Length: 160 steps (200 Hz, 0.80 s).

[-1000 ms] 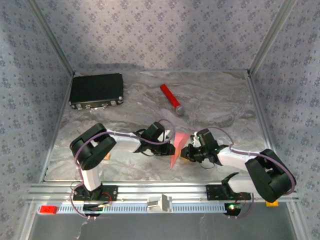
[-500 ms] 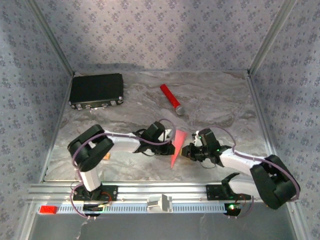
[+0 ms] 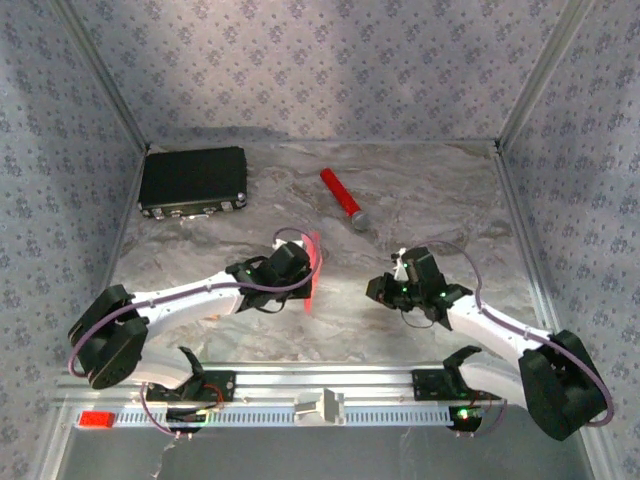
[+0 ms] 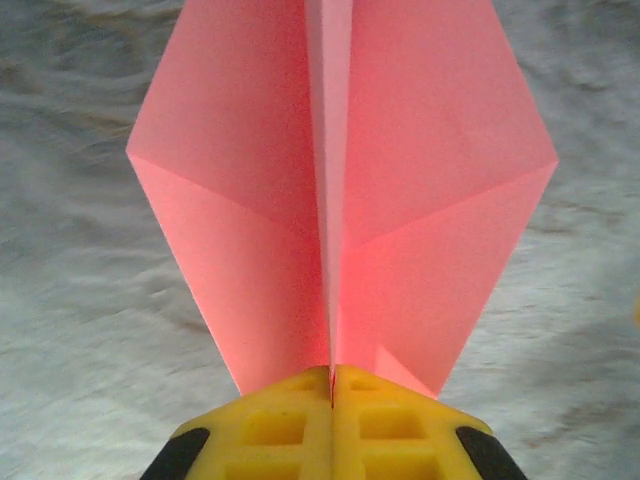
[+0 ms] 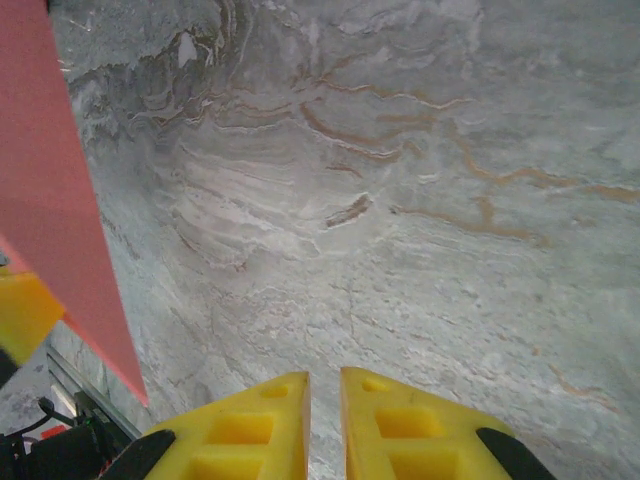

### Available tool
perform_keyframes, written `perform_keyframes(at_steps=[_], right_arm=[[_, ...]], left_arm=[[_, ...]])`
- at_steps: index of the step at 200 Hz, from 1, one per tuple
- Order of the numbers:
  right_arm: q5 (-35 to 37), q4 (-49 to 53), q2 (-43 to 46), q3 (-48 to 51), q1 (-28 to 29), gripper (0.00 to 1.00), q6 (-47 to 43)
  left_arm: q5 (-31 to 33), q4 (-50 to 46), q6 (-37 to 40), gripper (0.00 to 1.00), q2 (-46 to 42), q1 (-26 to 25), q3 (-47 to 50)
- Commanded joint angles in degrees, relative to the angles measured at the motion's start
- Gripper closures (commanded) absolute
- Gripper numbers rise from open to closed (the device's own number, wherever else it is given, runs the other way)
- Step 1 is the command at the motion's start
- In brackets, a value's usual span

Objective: Fold a paper plane with a square sheet of paper (pick it up from the middle)
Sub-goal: Turn over the paper plane at the bottom-center of the table.

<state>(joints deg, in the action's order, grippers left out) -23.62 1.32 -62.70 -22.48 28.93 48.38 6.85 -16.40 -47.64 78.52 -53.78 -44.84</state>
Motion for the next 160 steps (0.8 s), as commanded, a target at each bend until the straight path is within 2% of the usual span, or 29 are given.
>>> perform_keyframes(at_steps=[1, 48, 160], right_arm=[[1.33, 0.15, -1.99, -2.15, 1.23, 0.83, -0.61], [1.97, -0.75, -4.76, -3.79, 3.11, 0.83, -0.65], [2.36, -1.02, -6.47, -4.26, 2.89, 0.83, -0.90]], left_arm=[[3.77, -6.40, -0.72, 0.94, 0.32, -0.36, -0.69], [2.50, -8.42, -1.59, 0.93, 4.03, -0.32, -1.79], [1.16, -8.23, -1.05, 0.90, 9.00, -0.63, -3.57]])
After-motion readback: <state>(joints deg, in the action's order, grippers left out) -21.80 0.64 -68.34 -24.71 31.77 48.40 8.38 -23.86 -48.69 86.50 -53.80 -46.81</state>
